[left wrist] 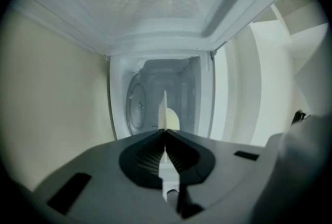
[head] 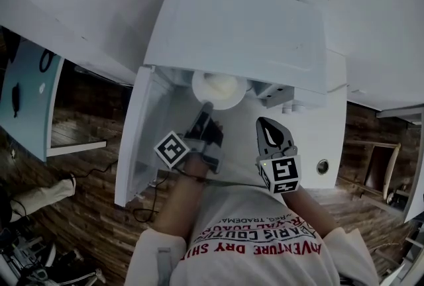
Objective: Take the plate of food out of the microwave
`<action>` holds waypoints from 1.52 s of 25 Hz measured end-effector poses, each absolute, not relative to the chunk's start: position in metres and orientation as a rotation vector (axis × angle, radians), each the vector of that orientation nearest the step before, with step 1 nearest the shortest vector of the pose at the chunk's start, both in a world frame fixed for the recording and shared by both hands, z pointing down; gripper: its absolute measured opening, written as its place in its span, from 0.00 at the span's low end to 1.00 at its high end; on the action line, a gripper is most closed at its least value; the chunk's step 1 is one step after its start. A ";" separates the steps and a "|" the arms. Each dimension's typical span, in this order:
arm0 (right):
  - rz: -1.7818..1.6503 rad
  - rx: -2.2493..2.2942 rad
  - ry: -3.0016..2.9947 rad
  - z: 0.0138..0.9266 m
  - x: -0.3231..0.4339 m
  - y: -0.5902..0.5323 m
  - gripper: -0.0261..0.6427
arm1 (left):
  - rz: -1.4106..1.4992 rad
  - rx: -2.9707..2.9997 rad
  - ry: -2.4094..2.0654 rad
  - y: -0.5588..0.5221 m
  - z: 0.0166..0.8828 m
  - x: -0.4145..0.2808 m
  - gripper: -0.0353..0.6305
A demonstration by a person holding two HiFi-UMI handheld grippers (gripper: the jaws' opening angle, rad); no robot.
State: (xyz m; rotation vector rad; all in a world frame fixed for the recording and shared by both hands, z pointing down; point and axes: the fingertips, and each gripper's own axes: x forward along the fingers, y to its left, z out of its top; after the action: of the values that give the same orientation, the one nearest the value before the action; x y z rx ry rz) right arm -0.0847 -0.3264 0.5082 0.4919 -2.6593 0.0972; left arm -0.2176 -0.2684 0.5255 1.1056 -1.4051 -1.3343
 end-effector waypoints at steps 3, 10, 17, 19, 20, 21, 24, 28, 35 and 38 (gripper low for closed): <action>0.091 0.498 -2.676 0.501 -0.080 -0.323 0.05 | -1.338 1.141 -1.391 -0.259 0.511 -0.204 0.07; 0.083 0.522 -2.733 0.480 -0.064 -0.310 0.05 | -1.343 1.187 -1.390 -0.224 0.484 -0.170 0.07; 0.069 0.575 -2.778 0.457 -0.039 -0.295 0.05 | -1.369 1.211 -1.393 -0.191 0.459 -0.140 0.07; 0.055 0.584 -2.807 0.445 -0.035 -0.291 0.05 | -1.361 1.213 -1.411 -0.184 0.451 -0.135 0.07; 0.049 0.589 -2.821 0.440 -0.033 -0.288 0.05 | -1.357 1.219 -1.418 -0.181 0.447 -0.132 0.07; 0.043 0.593 -2.834 0.435 -0.031 -0.286 0.05 | -1.354 1.226 -1.423 -0.179 0.442 -0.129 0.07; 0.026 0.598 -2.867 0.422 -0.024 -0.280 0.05 | -1.360 1.244 -1.414 -0.173 0.430 -0.120 0.07; -0.009 0.586 -2.894 0.409 -0.014 -0.272 0.05 | -1.379 1.266 -1.392 -0.169 0.414 -0.108 0.07; -0.047 0.603 -2.912 0.398 0.000 -0.272 0.05 | -1.371 1.310 -1.352 -0.170 0.393 -0.088 0.07; -0.032 0.598 -2.913 0.398 0.003 -0.272 0.05 | -1.372 1.313 -1.348 -0.169 0.390 -0.085 0.07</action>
State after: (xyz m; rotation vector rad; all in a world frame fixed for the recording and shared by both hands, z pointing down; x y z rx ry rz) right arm 0.0028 -0.2718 0.3977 0.5979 -2.9126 -0.0317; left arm -0.0855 -0.1693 0.3904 1.3128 -1.3479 -1.3716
